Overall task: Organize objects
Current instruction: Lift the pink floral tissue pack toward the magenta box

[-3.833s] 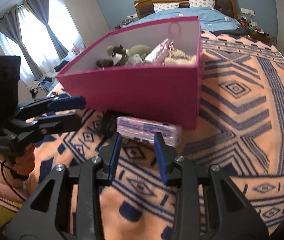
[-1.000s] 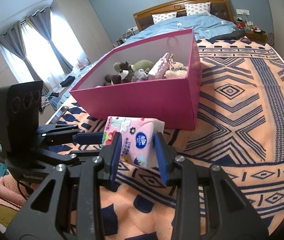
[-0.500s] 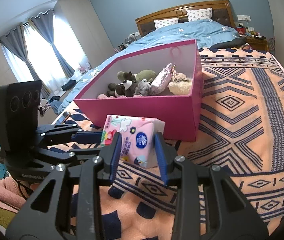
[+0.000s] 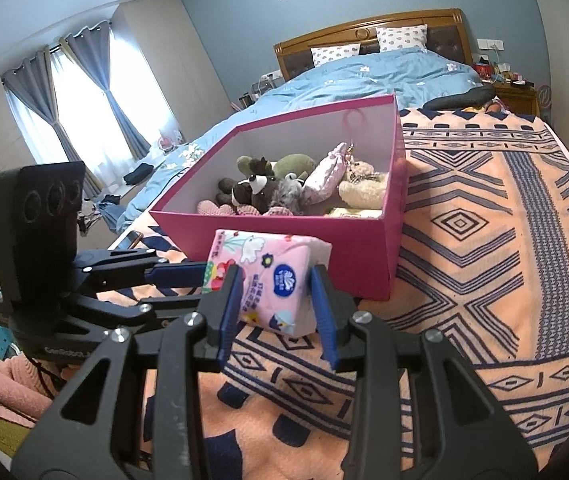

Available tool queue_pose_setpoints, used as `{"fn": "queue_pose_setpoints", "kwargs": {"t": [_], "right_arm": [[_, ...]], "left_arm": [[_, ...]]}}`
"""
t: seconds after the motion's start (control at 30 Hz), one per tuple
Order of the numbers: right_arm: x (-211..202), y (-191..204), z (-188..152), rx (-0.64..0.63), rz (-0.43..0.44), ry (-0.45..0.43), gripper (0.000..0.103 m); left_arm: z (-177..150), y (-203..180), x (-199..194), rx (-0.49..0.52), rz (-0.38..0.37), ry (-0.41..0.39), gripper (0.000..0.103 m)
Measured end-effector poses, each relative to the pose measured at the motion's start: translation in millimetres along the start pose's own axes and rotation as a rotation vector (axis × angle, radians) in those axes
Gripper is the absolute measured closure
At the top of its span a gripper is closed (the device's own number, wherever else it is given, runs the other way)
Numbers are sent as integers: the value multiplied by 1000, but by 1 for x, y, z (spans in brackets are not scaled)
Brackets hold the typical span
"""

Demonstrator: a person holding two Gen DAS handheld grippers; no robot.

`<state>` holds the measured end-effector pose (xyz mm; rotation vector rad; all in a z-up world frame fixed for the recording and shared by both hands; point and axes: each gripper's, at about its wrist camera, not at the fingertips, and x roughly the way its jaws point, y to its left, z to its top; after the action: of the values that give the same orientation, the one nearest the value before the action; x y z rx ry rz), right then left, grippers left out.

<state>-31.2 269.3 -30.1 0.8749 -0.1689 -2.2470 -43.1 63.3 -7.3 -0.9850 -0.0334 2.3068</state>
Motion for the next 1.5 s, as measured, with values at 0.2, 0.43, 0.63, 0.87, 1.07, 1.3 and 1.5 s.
{"fn": "queue_pose_setpoints", "kwargs": {"t": [0.2, 0.43, 0.63, 0.87, 1.07, 1.3, 1.5], "right_arm": [[-2, 1, 6, -7, 3, -10, 65], [-3, 3, 13, -17, 4, -22, 65], [-4, 4, 18, -25, 3, -33, 65], [-3, 4, 25, -36, -3, -42, 65], [-3, 4, 31, -38, 5, -50, 65], [-1, 4, 38, -45, 2, -57, 65], [1, 0, 43, -37, 3, -62, 65]], "left_arm": [[6, 2, -2, -5, -2, -13, 66], [12, 3, -4, -1, 10, -25, 66], [16, 5, -4, -3, 13, -30, 66], [21, 7, -2, -1, 16, -31, 65], [26, 12, -1, -16, 13, -32, 65], [35, 13, 0, -7, 30, -39, 65], [43, 13, 1, 6, 41, -46, 65]]}}
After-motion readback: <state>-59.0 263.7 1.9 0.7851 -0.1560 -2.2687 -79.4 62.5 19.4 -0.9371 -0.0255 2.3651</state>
